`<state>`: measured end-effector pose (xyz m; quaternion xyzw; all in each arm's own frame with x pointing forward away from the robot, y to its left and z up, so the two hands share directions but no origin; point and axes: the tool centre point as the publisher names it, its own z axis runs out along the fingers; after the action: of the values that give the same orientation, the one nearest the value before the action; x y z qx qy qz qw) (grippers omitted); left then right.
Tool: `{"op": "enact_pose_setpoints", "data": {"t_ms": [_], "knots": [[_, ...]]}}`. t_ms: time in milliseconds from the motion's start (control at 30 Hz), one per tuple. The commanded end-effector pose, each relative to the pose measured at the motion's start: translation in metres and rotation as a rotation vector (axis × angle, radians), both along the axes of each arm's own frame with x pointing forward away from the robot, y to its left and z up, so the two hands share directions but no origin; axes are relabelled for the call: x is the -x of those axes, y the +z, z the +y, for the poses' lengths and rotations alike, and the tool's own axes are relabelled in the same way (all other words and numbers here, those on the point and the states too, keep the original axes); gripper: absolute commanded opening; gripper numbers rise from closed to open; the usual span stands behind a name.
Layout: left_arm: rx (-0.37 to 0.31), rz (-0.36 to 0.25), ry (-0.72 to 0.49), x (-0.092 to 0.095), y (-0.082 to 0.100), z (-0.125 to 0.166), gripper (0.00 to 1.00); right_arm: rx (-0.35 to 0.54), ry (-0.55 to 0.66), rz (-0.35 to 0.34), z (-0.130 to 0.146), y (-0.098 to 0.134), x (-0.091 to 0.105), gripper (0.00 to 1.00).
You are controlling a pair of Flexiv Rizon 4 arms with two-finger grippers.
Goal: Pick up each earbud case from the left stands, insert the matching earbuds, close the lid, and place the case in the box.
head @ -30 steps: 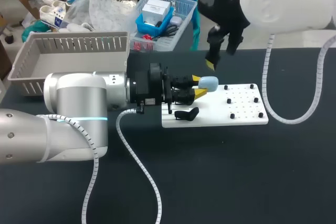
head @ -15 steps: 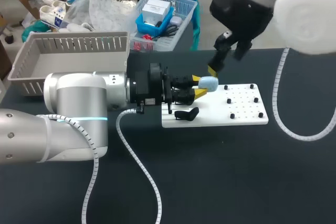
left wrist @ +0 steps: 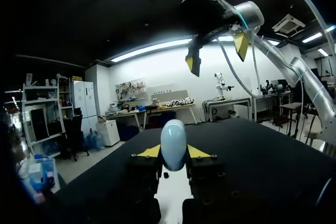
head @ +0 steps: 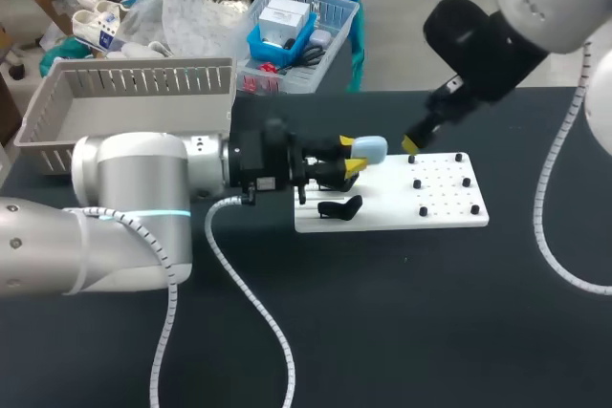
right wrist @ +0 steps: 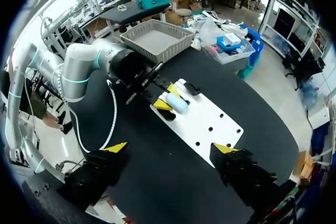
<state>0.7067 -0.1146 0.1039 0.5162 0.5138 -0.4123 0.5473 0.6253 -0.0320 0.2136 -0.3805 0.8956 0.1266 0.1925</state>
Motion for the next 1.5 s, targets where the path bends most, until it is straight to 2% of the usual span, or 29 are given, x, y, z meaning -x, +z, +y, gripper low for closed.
{"op": "enact_pose_setpoints", "data": {"t_ms": [33, 100, 167, 267, 433, 900, 1167, 1233, 1267, 1500], "knots": [[0.008, 0.001, 0.028, -0.001, 0.002, 0.022, 0.00, -0.126, -0.015, -0.116, -0.008, -0.002, 0.006, 1.00], [-0.008, -0.002, 0.043, -0.001, 0.002, 0.027, 0.00, -0.124, -0.016, -0.114, -0.007, -0.003, 0.006, 1.00], [-0.009, -0.005, 0.044, -0.008, 0.004, 0.036, 0.00, -0.121, -0.017, -0.111, -0.007, -0.004, 0.005, 1.00], [-0.019, -0.030, 0.046, -0.006, 0.012, 0.039, 0.00, -0.114, -0.023, -0.105, -0.006, -0.005, 0.004, 1.00], [-0.044, -0.049, 0.077, -0.018, 0.018, 0.059, 0.00, -0.115, -0.033, -0.088, -0.006, -0.009, 0.002, 1.00], [-0.079, -0.077, 0.293, -0.059, 0.020, 0.153, 0.00, -0.072, -0.059, -0.066, -0.007, -0.006, 0.004, 1.00], [-0.115, -0.096, 0.375, -0.087, 0.017, 0.193, 0.00, -0.057, -0.079, -0.049, -0.004, -0.005, 0.005, 1.00], [-0.126, -0.098, 0.381, -0.095, 0.014, 0.200, 0.00, -0.049, -0.089, -0.043, -0.004, -0.004, 0.005, 1.00], [-0.156, -0.103, 0.381, -0.100, 0.012, 0.203, 0.00, -0.044, -0.095, -0.041, -0.003, -0.004, 0.005, 1.00], [-0.187, -0.100, 0.411, -0.127, 0.001, 0.220, 0.00, -0.034, -0.117, -0.033, -0.001, -0.004, 0.006, 1.00]]}}
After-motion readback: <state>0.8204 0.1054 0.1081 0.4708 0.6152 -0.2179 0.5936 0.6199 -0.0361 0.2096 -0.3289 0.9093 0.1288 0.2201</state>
